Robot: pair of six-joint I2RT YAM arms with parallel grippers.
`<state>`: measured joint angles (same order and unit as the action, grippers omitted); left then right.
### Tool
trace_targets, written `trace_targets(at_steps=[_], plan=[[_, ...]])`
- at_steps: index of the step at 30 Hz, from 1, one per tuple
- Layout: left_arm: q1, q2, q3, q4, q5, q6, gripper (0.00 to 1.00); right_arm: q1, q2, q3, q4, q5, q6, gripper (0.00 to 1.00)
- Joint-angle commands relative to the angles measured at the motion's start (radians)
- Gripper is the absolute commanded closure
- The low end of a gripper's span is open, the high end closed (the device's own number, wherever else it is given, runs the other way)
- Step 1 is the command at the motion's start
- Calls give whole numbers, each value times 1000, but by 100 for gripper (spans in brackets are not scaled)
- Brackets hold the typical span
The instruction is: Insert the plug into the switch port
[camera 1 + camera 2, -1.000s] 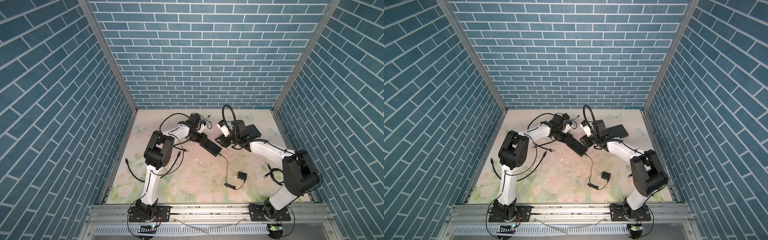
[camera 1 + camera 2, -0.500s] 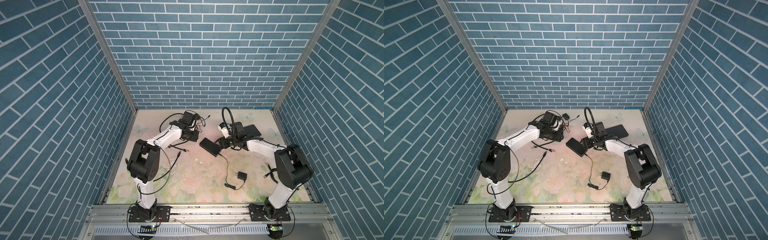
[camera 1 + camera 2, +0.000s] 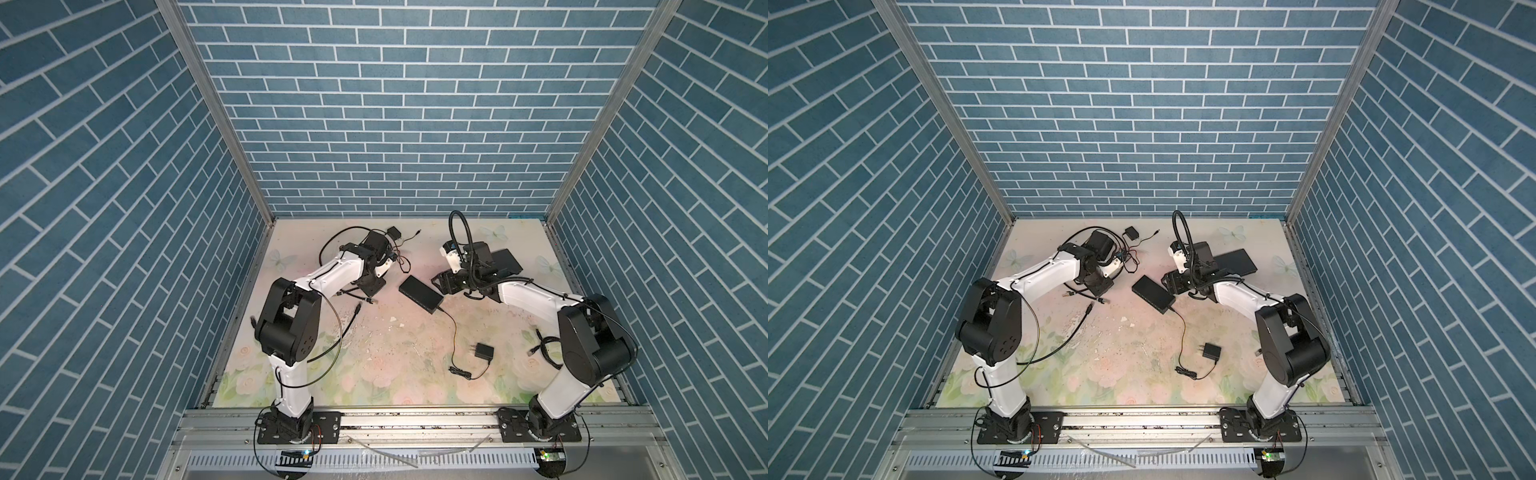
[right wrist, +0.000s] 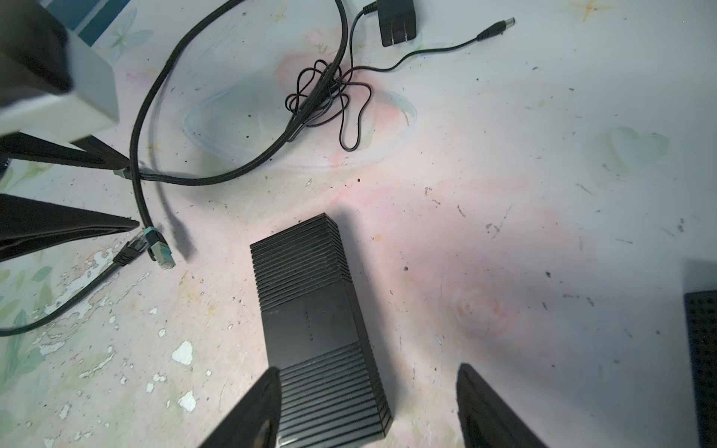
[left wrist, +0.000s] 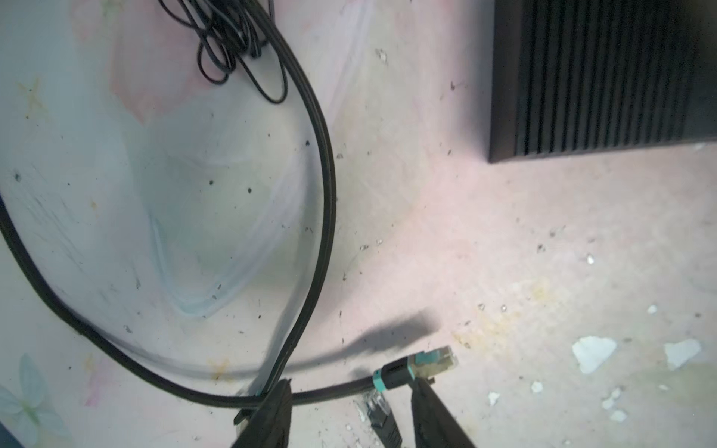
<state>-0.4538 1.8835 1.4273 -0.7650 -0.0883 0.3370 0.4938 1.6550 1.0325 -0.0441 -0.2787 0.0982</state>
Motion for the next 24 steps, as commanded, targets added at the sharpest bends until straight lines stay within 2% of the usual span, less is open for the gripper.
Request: trace_targets(at_steps=[1, 4, 6, 9, 15, 24], plan=[[17, -17, 5, -145, -53, -88, 54, 2, -65, -49, -23, 26, -2, 29], [17, -35, -62, -150, -51, -259, 58, 2, -83, -56, -27, 24, 0, 29], [17, -75, -147, -85, -35, -326, 59, 2, -91, -58, -32, 22, 0, 29], [18, -107, -230, -13, 24, -360, 58, 2, -99, -59, -43, 26, 2, 29], [15, -83, -277, 38, 49, -400, 59, 2, -120, -64, -59, 21, 6, 29], [15, -27, -304, 88, 60, -434, 75, 2, -146, -45, -117, 22, -22, 29]])
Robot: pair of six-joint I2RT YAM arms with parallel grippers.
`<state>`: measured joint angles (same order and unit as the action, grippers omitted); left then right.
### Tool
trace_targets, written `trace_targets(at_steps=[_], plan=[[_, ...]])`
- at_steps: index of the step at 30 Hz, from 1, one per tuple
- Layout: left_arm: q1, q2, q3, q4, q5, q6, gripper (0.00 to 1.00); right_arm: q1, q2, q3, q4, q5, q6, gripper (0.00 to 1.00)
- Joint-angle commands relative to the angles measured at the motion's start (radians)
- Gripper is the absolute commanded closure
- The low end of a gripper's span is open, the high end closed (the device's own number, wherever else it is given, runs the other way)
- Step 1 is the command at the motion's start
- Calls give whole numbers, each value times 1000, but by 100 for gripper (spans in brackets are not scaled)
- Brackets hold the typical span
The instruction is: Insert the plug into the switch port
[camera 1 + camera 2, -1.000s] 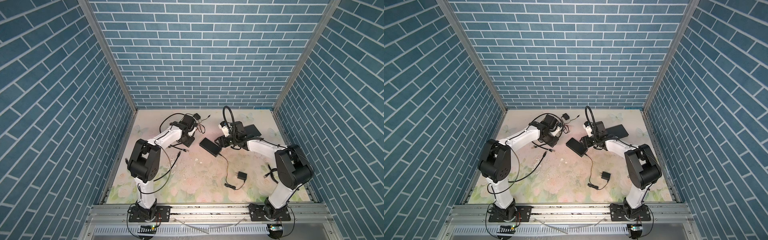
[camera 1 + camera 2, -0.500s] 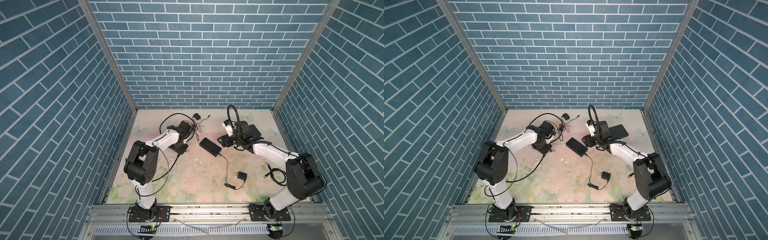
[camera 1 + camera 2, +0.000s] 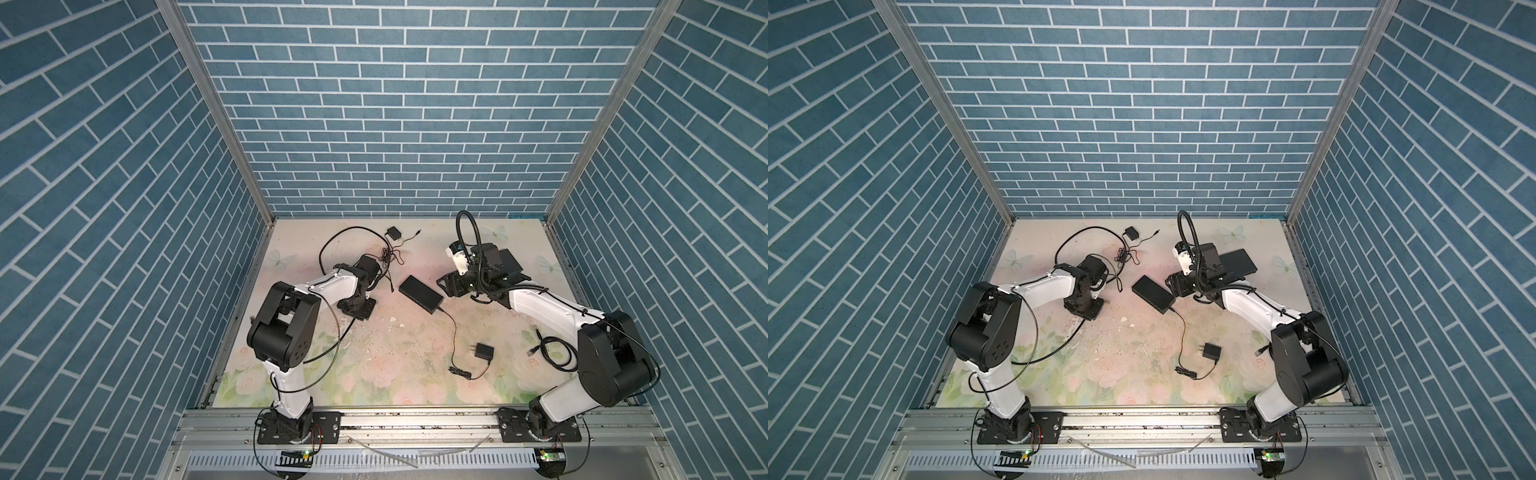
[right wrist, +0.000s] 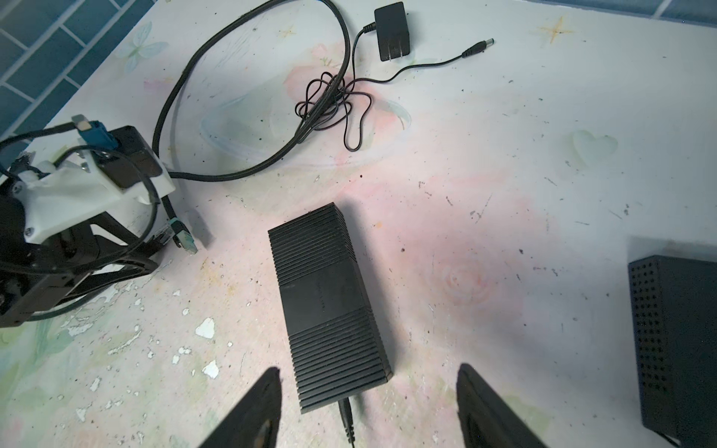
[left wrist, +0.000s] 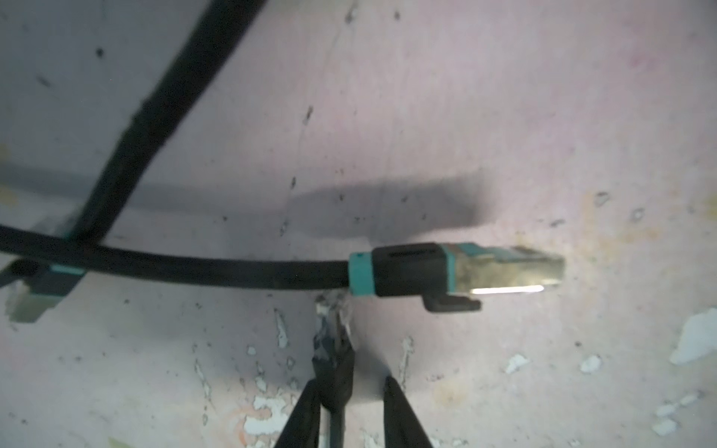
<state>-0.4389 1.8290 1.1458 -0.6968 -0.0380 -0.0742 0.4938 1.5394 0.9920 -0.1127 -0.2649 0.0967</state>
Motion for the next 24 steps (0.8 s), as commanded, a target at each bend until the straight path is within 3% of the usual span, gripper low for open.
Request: trace_targets(at_steps=[1, 6, 9, 13, 19, 24], plan=[[1, 24, -24, 24, 10, -24, 78, 2, -33, 0, -57, 11, -25, 29], [0, 23, -8, 35, 65, 1, 95, 2, -47, 15, -80, 8, -35, 29], [-5, -6, 19, 59, 194, 37, 99, 2, -45, 19, -82, -33, -28, 29], [-34, -48, 67, 94, 394, 96, 100, 3, -21, 20, -55, -178, 39, 32], [-82, -59, 117, 78, 671, 230, 100, 16, -53, -77, 142, -412, 183, 32], [-122, -53, 144, 98, 771, 255, 100, 17, -66, -159, 297, -529, 340, 32]])
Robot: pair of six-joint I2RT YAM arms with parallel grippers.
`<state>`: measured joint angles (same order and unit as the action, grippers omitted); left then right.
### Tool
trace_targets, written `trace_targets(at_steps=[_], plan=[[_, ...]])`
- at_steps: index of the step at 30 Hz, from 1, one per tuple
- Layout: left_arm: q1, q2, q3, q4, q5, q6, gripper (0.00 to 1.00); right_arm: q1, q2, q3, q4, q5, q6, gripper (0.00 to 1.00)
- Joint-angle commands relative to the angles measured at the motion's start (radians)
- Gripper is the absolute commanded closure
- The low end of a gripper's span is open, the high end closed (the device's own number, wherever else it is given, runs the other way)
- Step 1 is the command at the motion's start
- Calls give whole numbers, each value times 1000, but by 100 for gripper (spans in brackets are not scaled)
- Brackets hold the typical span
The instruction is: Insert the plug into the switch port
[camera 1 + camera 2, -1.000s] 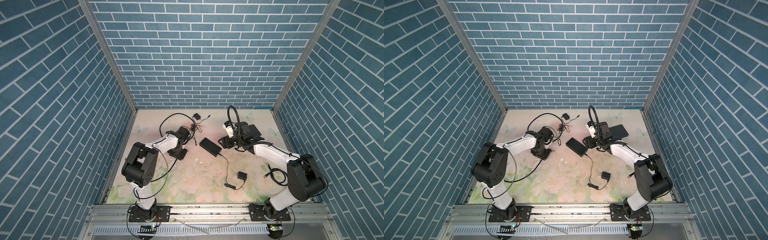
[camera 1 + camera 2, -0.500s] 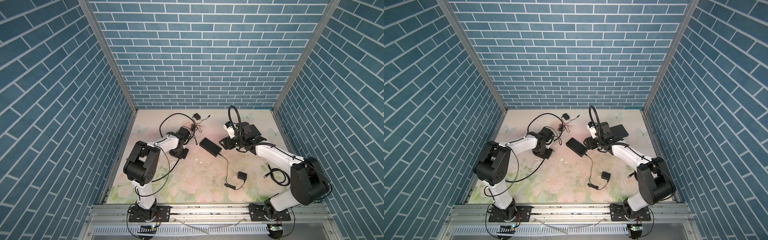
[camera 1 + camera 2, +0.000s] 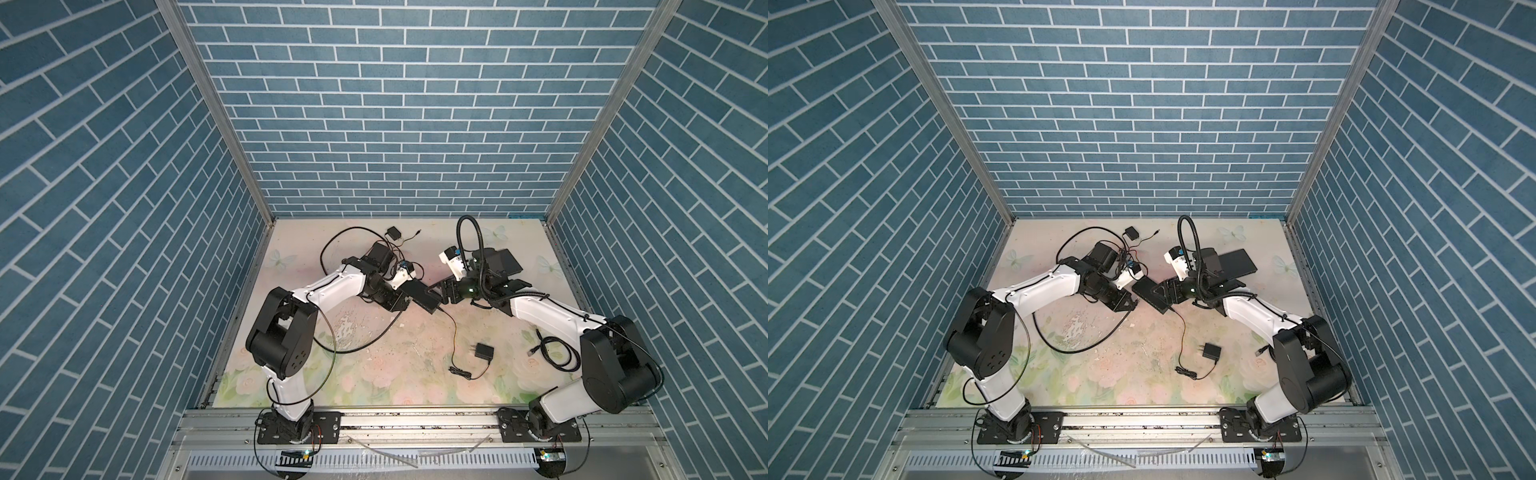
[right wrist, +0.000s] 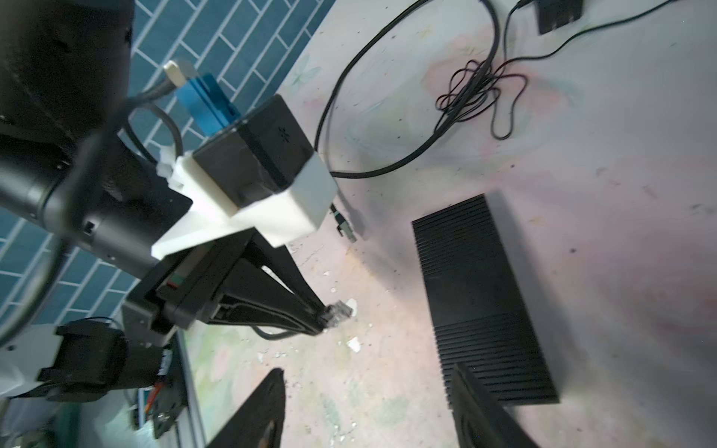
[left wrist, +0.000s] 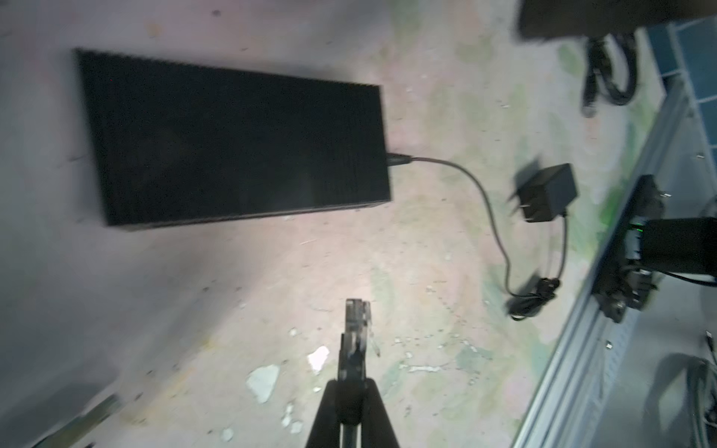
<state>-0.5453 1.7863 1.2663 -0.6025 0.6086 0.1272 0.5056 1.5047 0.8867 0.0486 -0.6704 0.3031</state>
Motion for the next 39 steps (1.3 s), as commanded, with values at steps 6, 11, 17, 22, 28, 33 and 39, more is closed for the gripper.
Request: trace_targets(at_steps=[6, 11, 17, 22, 28, 33, 39], plan=[[-18, -3, 31, 18, 210, 71, 99, 2, -63, -141, 189, -138, 126, 34], [-18, 3, 33, 17, 240, 77, 99, -2, -49, -164, 227, -157, 123, 40], [-18, 10, 32, 20, 258, 81, 99, 0, 2, -179, 371, -201, 191, 47], [-18, 5, 28, 20, 273, 88, 97, -1, 50, -182, 462, -260, 222, 55], [-16, 7, 24, 7, 280, 97, 97, -1, 70, -225, 596, -328, 261, 54], [-12, 5, 20, 10, 288, 97, 97, 0, 63, -249, 606, -333, 262, 59], [-12, 7, 17, 19, 305, 92, 98, 0, 61, -264, 618, -327, 264, 72]])
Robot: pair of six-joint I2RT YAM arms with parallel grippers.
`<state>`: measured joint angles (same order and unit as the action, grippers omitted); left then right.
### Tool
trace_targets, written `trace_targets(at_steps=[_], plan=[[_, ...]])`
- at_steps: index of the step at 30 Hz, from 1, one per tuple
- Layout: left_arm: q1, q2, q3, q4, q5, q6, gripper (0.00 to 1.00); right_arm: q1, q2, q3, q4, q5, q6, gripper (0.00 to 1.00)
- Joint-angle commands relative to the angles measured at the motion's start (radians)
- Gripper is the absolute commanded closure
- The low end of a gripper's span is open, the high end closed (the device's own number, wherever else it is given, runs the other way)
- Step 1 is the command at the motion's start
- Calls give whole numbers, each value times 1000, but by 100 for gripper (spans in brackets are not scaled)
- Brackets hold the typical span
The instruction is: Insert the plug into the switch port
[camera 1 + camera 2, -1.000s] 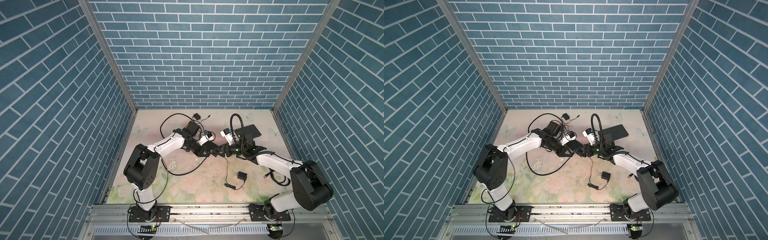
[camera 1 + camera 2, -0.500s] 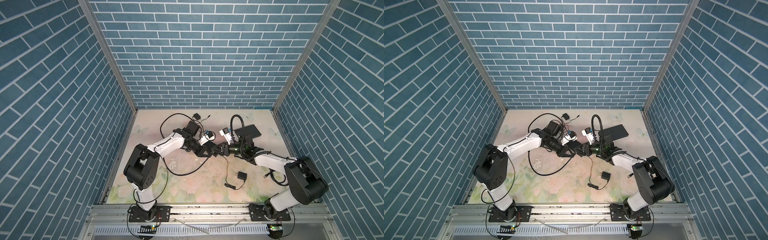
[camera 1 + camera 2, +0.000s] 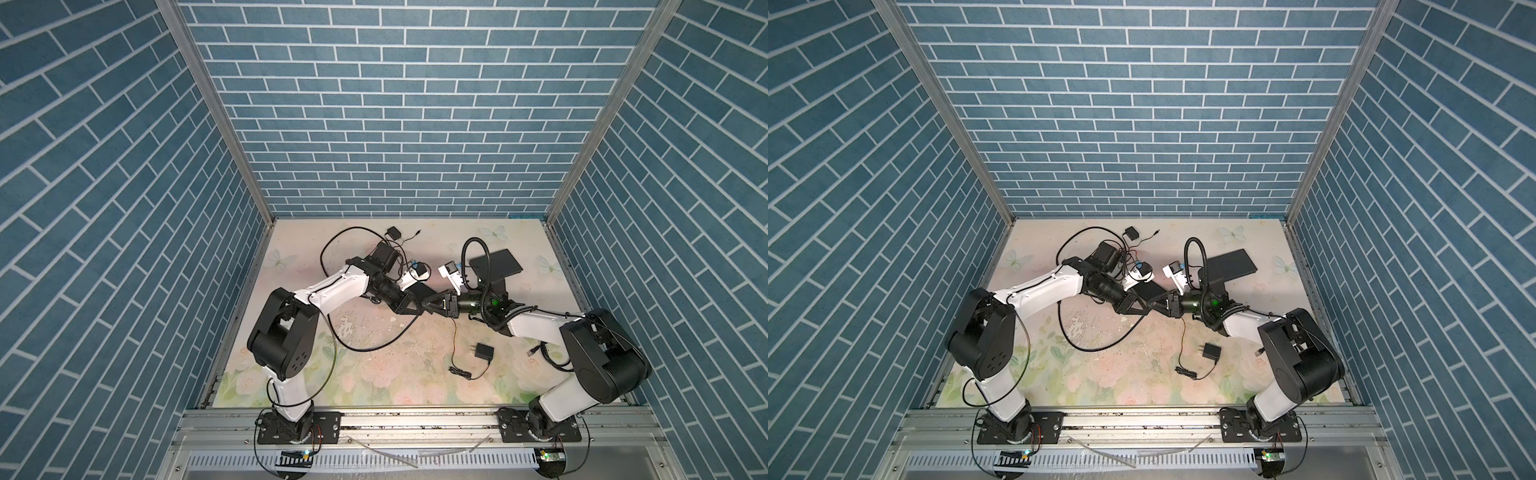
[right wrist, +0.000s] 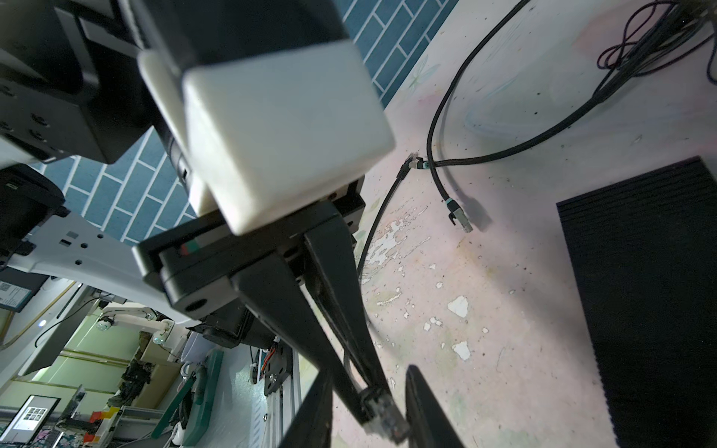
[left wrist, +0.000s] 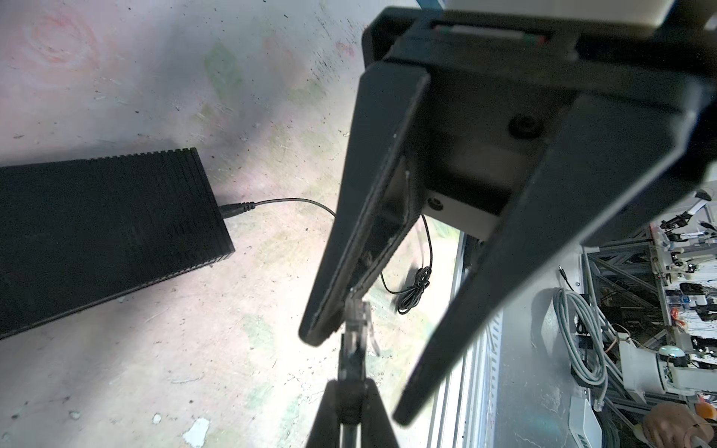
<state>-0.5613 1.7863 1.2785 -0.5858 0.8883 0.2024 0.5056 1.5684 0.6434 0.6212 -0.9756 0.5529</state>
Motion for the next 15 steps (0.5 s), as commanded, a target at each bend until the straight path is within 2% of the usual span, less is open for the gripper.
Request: trace_targets(at_steps=[1, 7, 9, 11, 13, 15], plan=[[5, 7, 4, 3, 25, 16, 98, 1, -2, -24, 47, -18, 15, 74], [9, 2, -4, 7, 25, 11, 98, 0, -8, -37, 62, -2, 19, 85], [13, -1, -10, 18, 11, -1, 95, 1, -13, -43, 64, 14, 26, 88], [18, -4, -16, 32, -24, -20, 84, 0, -13, -47, 71, 37, 51, 90], [21, -10, -25, 54, -85, -44, 69, 1, -13, -50, 64, 73, 81, 91], [21, -27, -37, 75, -136, -54, 62, 0, -10, -54, 55, 125, 122, 91]])
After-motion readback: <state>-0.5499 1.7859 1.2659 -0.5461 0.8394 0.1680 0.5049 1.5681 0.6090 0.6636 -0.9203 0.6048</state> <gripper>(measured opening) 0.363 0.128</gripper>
